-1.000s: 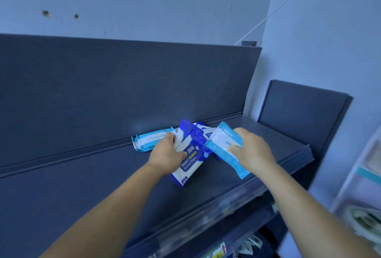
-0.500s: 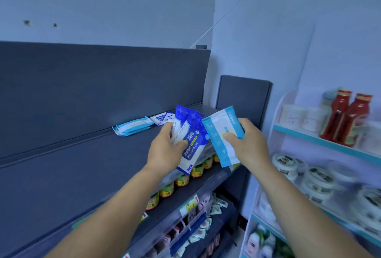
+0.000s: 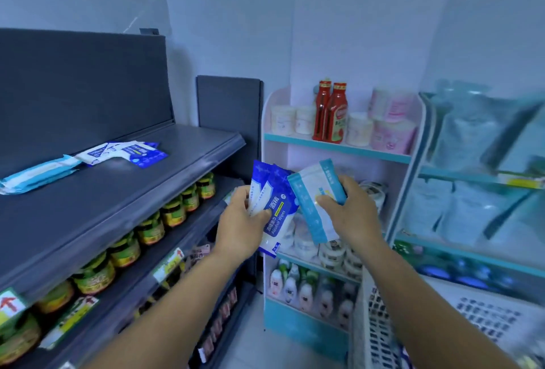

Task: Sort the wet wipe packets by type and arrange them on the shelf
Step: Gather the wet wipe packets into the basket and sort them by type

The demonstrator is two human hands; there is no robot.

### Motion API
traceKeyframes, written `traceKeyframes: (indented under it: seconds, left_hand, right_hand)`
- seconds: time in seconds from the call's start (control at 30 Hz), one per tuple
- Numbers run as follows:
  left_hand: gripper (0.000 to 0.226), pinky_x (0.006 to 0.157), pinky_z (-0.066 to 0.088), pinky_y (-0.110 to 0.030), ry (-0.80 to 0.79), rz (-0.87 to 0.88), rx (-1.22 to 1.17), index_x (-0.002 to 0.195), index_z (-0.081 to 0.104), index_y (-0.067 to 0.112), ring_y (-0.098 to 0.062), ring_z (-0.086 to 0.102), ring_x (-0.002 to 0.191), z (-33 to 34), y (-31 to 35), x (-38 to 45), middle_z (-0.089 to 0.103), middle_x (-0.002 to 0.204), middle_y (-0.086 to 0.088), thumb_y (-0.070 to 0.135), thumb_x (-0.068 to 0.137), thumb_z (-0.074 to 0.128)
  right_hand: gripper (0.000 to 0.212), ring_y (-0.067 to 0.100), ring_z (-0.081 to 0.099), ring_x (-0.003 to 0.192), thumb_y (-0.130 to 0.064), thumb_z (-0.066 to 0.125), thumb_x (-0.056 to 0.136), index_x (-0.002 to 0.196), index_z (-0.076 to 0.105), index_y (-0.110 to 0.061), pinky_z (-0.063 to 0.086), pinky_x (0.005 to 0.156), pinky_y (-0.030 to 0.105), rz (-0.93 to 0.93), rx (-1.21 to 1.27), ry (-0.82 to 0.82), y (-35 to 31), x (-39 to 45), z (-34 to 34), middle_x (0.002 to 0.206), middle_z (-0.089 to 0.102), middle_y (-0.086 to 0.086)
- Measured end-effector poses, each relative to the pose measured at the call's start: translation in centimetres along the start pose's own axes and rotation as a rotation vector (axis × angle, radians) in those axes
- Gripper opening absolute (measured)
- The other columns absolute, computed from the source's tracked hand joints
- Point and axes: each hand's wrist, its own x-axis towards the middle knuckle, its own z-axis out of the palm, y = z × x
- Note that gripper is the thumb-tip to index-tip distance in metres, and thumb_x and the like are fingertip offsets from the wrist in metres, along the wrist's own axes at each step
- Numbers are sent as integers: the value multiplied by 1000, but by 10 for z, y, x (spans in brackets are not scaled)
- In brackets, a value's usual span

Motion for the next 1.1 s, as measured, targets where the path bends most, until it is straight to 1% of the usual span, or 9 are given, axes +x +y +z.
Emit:
traceKeyframes:
  seconds: [0.1, 0.2, 0.33, 0.53, 0.73, 0.83, 0.9, 1.0, 1.1]
  left_hand:
    - [24, 78, 55, -37, -73, -34, -3, 97, 51, 28, -12, 67, 82, 56, 0, -5, 70, 93, 10, 13, 84, 65]
    - [22, 72, 55, -35, -148, -72, -14, 97, 50, 26, -14, 67, 80, 115, 1, -13, 68, 87, 10, 13, 86, 64]
    - [27, 62, 47, -25, -210, -120, -30, 103, 47, 27, -12, 64, 78, 196, 1, -26, 65, 88, 9, 9, 87, 60]
    - [29, 72, 53, -36, -331, -247, 23, 109, 45, 30, -18, 64, 81, 318, -14, -45, 65, 89, 7, 11, 89, 51]
    - [19, 55, 44, -18, -437, -325, 130, 104, 43, 20, -10, 55, 69, 423, -52, -67, 59, 87, 2, 7, 93, 51]
    - [19, 64, 44, -25, -496, -379, 215, 111, 46, 15, -16, 56, 78, 465, -83, -79, 59, 95, -1, 8, 94, 51]
    - [19, 62, 42, -23, -524, -400, 244, 112, 47, 14, -10, 54, 74, 490, -105, -86, 58, 94, 1, 7, 94, 50]
    - [35, 67, 45, -27, -514, -444, 275, 129, 42, 12, -11, 52, 77, 522, -134, -90, 59, 121, -12, 5, 95, 49]
    - [62, 63, 41, -27, -504, -539, 357, 151, 14, 16, -14, 51, 77, 547, -162, -90, 45, 142, -15, 11, 98, 46]
  right_hand:
    - [22, 13, 49, 67, -23, 64, 87, 106, 56, -16, 32, 54, 22, 66, -35, 32, 43, -4, -33, 79, 55, -6]
    - [16, 17, 49, 69, -23, 62, 88, 99, 53, -17, 31, 58, 30, 137, -65, 45, 88, -6, -65, 77, 53, -5]
    - [8, 14, 47, 66, -18, 56, 90, 96, 52, -17, 31, 56, 29, 232, -91, 33, 154, -6, -105, 73, 50, -9]
    - [14, 20, 53, 77, -15, 52, 91, 105, 54, -13, 34, 64, 27, 410, -141, -39, 265, -8, -153, 91, 60, 3]
    - [6, 19, 52, 72, -18, 52, 95, 101, 50, -17, 36, 63, 29, 575, -182, -104, 367, -23, -181, 88, 56, 2]
    - [3, 20, 55, 66, -16, 52, 94, 95, 50, -15, 42, 58, 30, 665, -181, -108, 416, -35, -180, 82, 57, 5]
    - [2, 20, 55, 65, -15, 51, 94, 96, 50, -14, 40, 53, 28, 720, -191, -109, 448, -43, -174, 82, 58, 8]
    - [15, 18, 54, 67, -15, 49, 95, 110, 50, -13, 34, 48, 24, 784, -194, -106, 489, -50, -162, 92, 59, 10]
    - [28, 19, 55, 70, -14, 48, 96, 125, 45, -16, 36, 55, 26, 840, -180, -133, 521, -52, -145, 97, 58, 8]
